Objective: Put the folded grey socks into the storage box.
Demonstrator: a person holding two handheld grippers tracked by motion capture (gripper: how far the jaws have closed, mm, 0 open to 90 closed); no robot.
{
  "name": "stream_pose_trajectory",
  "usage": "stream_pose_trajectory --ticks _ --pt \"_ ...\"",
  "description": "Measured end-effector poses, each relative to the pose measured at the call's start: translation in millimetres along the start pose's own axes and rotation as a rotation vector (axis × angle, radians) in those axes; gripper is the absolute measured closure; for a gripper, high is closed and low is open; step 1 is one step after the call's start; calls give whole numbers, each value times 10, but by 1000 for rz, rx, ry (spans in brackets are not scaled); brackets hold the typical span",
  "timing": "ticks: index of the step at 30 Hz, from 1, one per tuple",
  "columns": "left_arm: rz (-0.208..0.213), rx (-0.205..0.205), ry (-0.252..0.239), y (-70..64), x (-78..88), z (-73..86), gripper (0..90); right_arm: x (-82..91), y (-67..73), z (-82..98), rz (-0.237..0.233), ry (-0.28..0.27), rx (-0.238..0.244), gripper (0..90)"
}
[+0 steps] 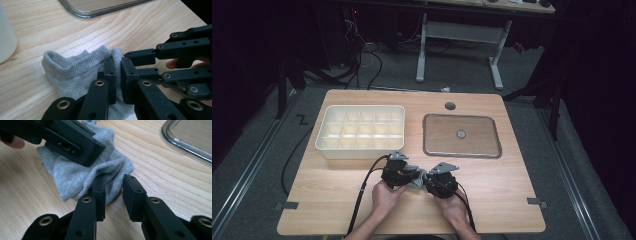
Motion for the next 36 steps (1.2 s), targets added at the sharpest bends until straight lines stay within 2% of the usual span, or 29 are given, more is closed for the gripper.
stream_pose_trajectory --ticks 4,5,8,11,13,14,17,19,27,31,35,36 --pt "6 -1 10 9 -27 11 821 0 -2 1 -1 -1 3 734" --pt "-4 -10 39 45 -79 46 812 -2 -2 0 -1 -1 5 735" --pt "0 -19 33 68 -113 62 810 -4 0 -1 -1 -3 5 735" --pt "-22 -59 39 38 -115 62 805 -2 -2 0 0 -1 6 735" --pt "-16 -57 40 30 -107 60 746 -2 -3 0 -1 -1 5 735" --pt "-13 -57 38 32 -97 57 746 -2 -3 -1 -3 -1 5 735" --pt "9 -45 33 38 -57 43 618 1 -5 2 -2 0 -4 735" --pt "25 -44 26 23 -26 35 575 1 -6 2 -2 0 -5 733" --pt "66 -64 -11 -47 104 5 528 34 -34 -3 -3 -6 -20 718" --pt "65 -72 -34 -61 188 -13 526 81 -52 -10 -1 -19 -28 714" --pt "20 -87 -45 -27 321 11 520 190 -77 -28 6 -37 -51 710" --pt "20 -87 -45 -27 321 11 517 190 -77 -28 6 -37 -51 710"
Point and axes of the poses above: each handheld gripper's, and its own axes: x roughly backward along the jaws, z roughly out of its underside, y roughly to its left, the point moved 5 cm from there along -x, roughly forward along the jaws, and after that the axes turned 5 degrees about -y, right-handed, at the moved point
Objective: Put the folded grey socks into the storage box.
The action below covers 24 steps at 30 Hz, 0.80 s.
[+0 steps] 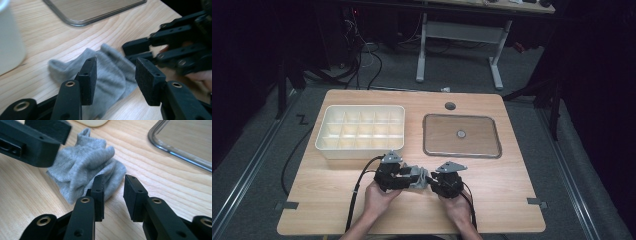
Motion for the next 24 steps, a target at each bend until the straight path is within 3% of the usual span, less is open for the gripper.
stream_pose_trajectory --ticks 3,6,13,16,24 --pt "-42 -13 -10 29 110 64 508 101 -6 -25 7 -28 -2 711" --pt "-54 -12 -10 48 152 107 505 139 8 -46 6 -40 8 715" --pt "-79 26 11 168 177 261 524 293 217 -232 -31 -87 78 753" --pt "-96 10 26 167 166 299 537 247 288 -251 -42 -67 100 753" --pt "-103 -30 56 91 114 401 538 27 311 -205 -38 -9 87 719"
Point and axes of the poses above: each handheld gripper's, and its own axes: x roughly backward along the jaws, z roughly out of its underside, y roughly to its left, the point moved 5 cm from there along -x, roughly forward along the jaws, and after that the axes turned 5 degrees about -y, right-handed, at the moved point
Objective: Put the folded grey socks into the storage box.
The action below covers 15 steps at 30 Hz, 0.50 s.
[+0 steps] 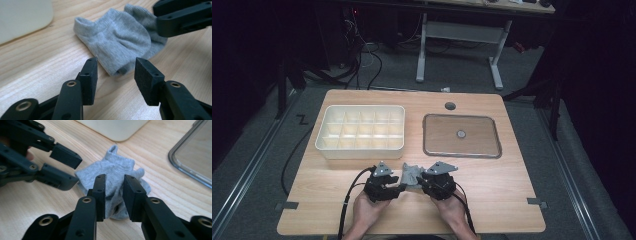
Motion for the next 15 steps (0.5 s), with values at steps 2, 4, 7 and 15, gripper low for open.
stream_pose_trajectory --ticks 2,4,7,15 --pt "0 -1 5 -8 -14 11 542 -42 -15 22 4 13 -10 712" --pt "2 3 17 -24 -38 29 549 -63 -20 33 3 16 -20 710" --pt "-15 -25 29 -48 -86 41 563 -92 -26 56 -3 22 -28 703" --pt "-38 -21 30 -55 -103 30 643 36 27 -6 15 -35 -10 695"
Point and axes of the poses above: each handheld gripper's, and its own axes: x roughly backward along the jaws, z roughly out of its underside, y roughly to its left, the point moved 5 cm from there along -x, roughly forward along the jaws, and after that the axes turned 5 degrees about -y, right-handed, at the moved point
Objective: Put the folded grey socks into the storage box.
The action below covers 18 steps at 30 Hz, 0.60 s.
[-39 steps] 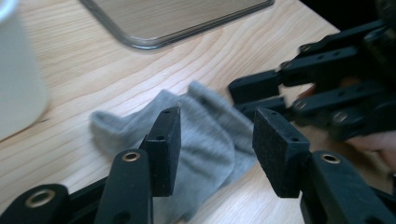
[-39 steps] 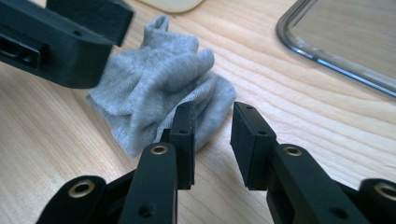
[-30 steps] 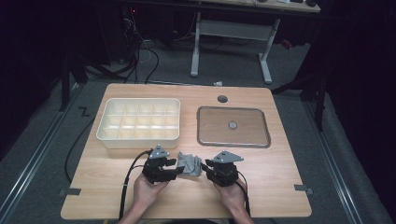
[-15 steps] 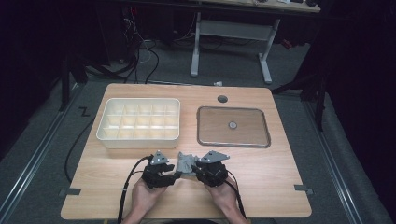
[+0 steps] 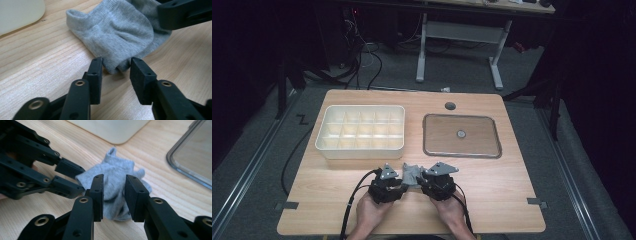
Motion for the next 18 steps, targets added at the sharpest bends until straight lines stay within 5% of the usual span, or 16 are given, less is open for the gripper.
stream_pose_trajectory --ticks 5,12,18 --pt "-11 -3 6 -12 -3 -1 687 20 51 -43 2 -11 33 710" --pt "-18 -12 10 -26 -4 1 756 -139 -26 57 19 67 -7 696" --pt "-19 -17 16 -30 -4 7 847 -160 -102 118 29 78 -24 747"
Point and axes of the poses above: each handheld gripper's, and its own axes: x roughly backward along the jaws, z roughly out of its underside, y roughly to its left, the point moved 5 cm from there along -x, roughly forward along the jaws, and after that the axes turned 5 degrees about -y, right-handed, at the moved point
